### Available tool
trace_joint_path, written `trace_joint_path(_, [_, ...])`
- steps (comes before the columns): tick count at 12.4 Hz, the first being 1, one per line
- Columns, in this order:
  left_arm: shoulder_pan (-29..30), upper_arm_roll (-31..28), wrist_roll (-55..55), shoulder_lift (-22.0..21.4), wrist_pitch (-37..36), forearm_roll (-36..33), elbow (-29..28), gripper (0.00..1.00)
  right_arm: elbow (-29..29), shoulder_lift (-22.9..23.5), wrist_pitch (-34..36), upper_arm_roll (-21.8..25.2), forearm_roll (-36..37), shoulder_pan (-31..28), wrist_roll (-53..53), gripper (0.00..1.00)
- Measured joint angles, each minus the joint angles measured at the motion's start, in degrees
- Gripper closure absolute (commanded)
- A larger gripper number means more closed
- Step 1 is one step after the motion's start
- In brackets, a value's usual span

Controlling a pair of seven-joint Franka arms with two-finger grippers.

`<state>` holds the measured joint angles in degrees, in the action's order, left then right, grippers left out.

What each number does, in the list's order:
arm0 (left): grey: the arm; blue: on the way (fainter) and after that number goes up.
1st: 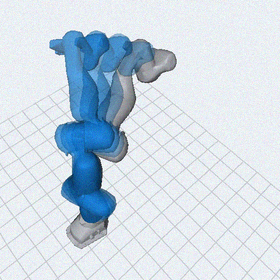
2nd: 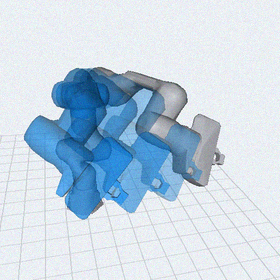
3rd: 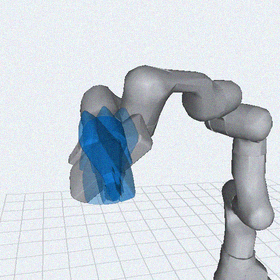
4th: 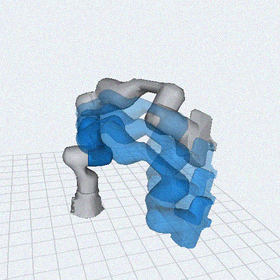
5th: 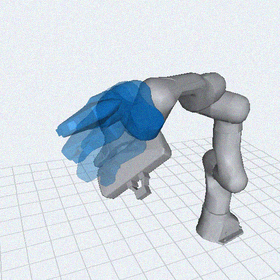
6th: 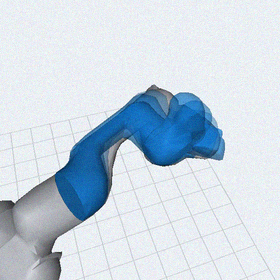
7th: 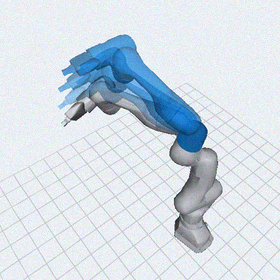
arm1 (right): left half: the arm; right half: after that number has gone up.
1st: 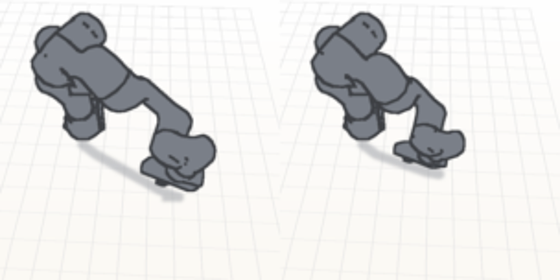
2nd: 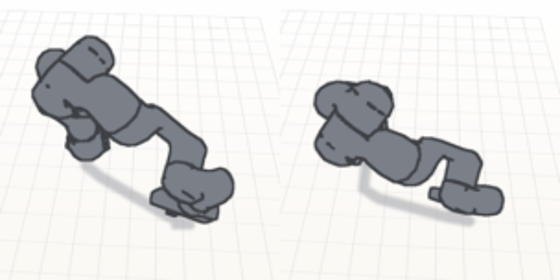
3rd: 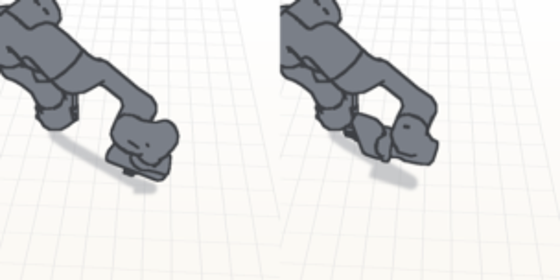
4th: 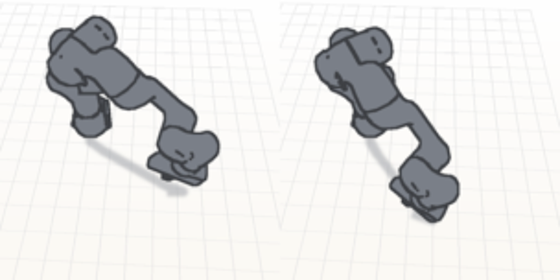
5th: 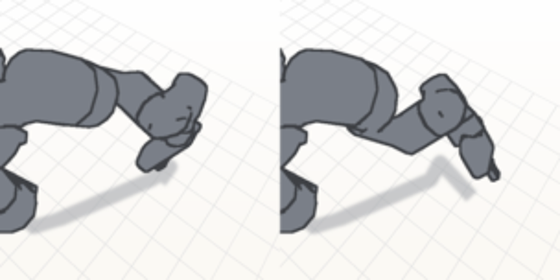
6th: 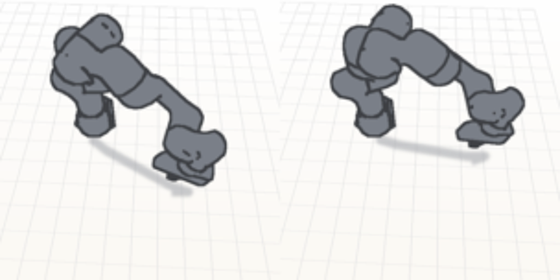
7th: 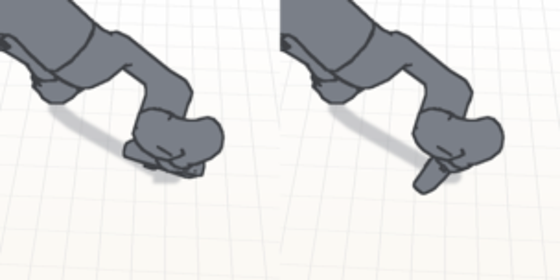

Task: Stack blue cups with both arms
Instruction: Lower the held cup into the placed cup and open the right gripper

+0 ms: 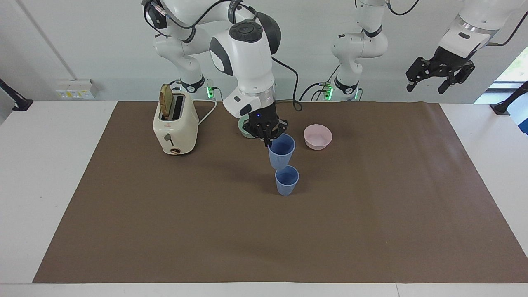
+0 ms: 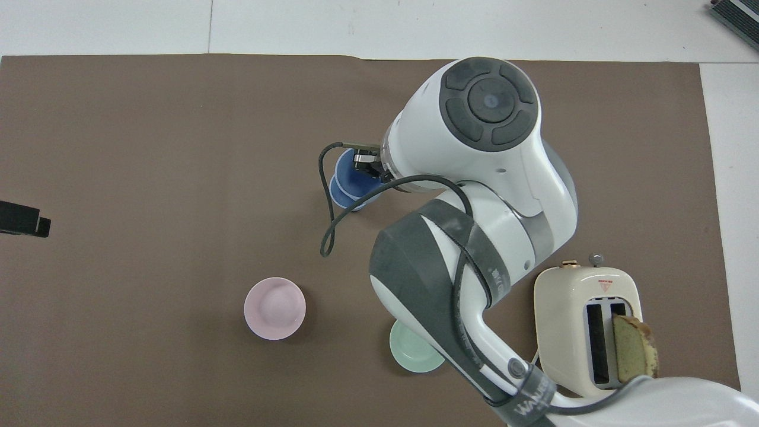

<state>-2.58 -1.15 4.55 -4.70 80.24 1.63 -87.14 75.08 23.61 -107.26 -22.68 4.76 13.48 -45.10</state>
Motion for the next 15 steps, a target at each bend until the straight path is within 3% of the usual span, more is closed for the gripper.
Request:
trace_joint_path(5, [0.00,0.14,0.00,0.18,0.12,0.00,-1.19,0.00,0.19,4.43,-5.74,0.28,1.13,2.11,-1.29,1.00])
trace_joint_path(15, [0.07,-0.30,-0.22,0.17,0.12,0.00,-1.26,0.00,2.80,4.59,-6.33,0.62,1.69,1.15,-0.81,1.00])
